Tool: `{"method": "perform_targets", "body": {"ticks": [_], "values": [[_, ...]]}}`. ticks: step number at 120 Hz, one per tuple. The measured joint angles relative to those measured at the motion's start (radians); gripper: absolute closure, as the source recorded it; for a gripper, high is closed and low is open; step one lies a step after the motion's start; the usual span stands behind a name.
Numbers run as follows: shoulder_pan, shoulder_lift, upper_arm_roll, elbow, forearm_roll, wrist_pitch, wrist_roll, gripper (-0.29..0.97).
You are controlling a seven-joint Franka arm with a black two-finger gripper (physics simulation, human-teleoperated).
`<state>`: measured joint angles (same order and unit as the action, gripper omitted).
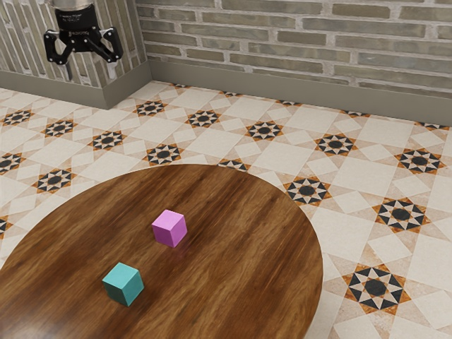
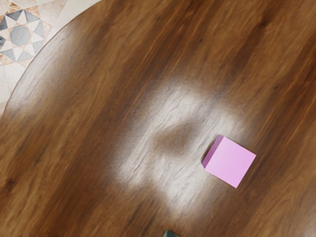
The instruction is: Pick up the blue block with one arm, and put the blue block on the pink block with one arm
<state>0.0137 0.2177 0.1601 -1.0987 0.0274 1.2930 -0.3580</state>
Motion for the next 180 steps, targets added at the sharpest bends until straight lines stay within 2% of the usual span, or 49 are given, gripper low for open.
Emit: {"method": "perform_targets", "body": {"ticks": [14,22,38,58,74,82,95,109,124,138,180], "values": [[0.0,-0.002,0.0,0.012,-0.002,0.0,-0.014,0.0],[-0.001,-0.048,-0.009,0.13,0.0,0.006,-0.02,0.0],[-0.002,-0.164,-0.139,0.196,0.024,0.018,-0.031,0.0],[-0.066,-0.172,-0.192,0.167,0.053,0.022,-0.042,0.0],[-0.058,-0.184,-0.182,-0.009,0.054,0.013,-0.053,0.0],[-0.032,-0.246,-0.182,-0.227,0.047,0.056,-0.057,0.0],[-0.007,-0.403,-0.174,-0.645,0.039,0.221,-0.063,0.0],[-0.006,-0.49,-0.154,-0.911,0.017,0.36,-0.07,0.0],[-0.006,-0.505,-0.15,-0.999,-0.021,0.443,-0.074,0.0],[-0.006,-0.509,-0.15,-1.098,-0.02,0.554,-0.024,0.0],[-0.008,-0.537,-0.183,-1.416,0.017,0.879,0.327,0.0]]}}
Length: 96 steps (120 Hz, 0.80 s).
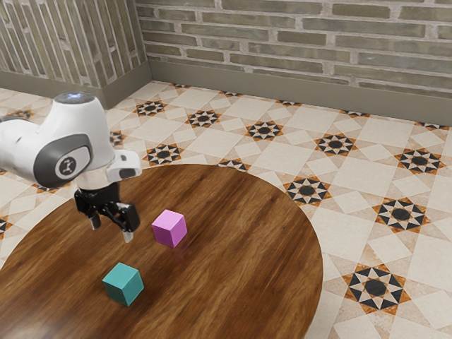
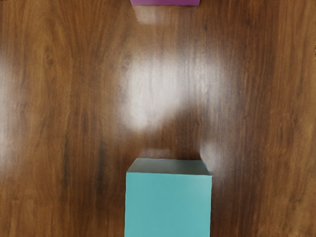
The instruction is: Pick up the blue block with one arm, and put the blue block on the pink block with one arm
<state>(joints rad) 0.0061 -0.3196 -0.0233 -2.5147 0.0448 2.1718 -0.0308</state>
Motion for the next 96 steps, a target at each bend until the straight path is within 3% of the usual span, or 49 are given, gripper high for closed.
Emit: {"method": "perform_targets", "body": {"ticks": [27,96], "values": [[0.0,0.001,-0.001,-0.088,-0.031,0.161,0.144,0.0],[0.002,0.01,0.008,-0.219,-0.028,0.316,0.142,0.0]]}}
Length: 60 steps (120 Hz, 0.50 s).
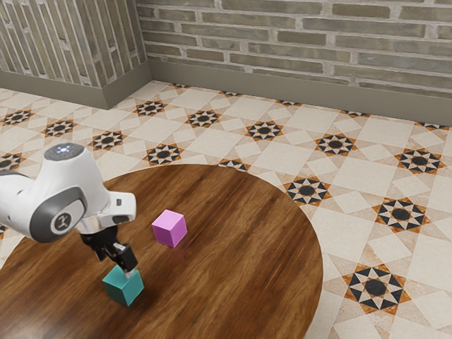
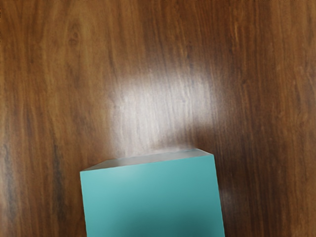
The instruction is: Pick up the blue block with one arm, and put the blue block on the pink block with one arm
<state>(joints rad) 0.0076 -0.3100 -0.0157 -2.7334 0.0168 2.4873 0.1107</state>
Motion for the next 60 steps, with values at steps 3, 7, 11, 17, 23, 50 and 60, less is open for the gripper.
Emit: {"method": "perform_targets", "body": {"ticks": [3,7,11,17,23,50,60], "values": [[0.0,0.003,0.001,0.0,0.0,0.004,0.002,0.0],[0.0,0.006,0.001,-0.002,0.001,0.008,0.004,0.0],[0.0,0.012,0.002,-0.006,0.001,0.012,0.006,0.0],[0.0,0.028,0.003,-0.009,0.003,0.019,0.01,0.0],[0.0,0.042,0.003,-0.01,0.004,0.027,0.013,0.0],[0.001,0.067,0.003,-0.01,0.007,0.06,0.026,0.0],[0.002,0.09,0.003,-0.01,0.008,0.076,0.03,0.0]]}}
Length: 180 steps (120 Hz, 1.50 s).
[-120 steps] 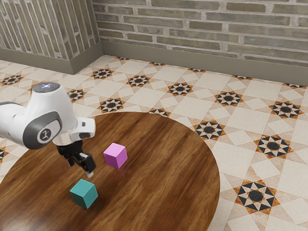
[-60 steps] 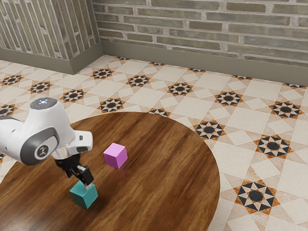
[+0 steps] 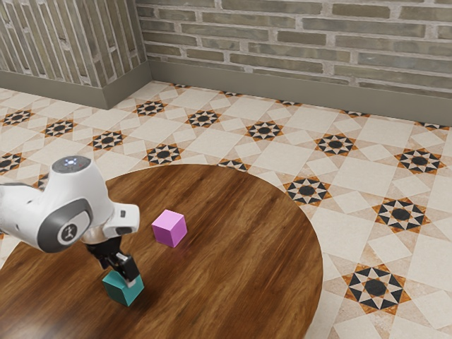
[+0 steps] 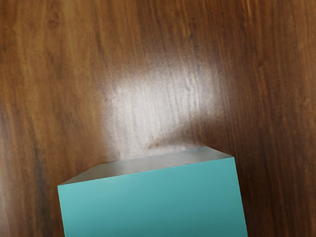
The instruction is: Pick up the blue block with one arm, and put the blue block on the pink block with one arm
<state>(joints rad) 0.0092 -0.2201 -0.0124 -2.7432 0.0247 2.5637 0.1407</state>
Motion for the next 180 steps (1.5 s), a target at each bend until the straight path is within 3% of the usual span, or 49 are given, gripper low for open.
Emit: {"method": "perform_targets", "body": {"ticks": [96,180], "values": [[0.0,0.118,0.0,0.003,-0.017,0.107,0.013,0.0],[0.0,0.13,0.0,0.005,-0.034,0.11,-0.051,0.0]]}}
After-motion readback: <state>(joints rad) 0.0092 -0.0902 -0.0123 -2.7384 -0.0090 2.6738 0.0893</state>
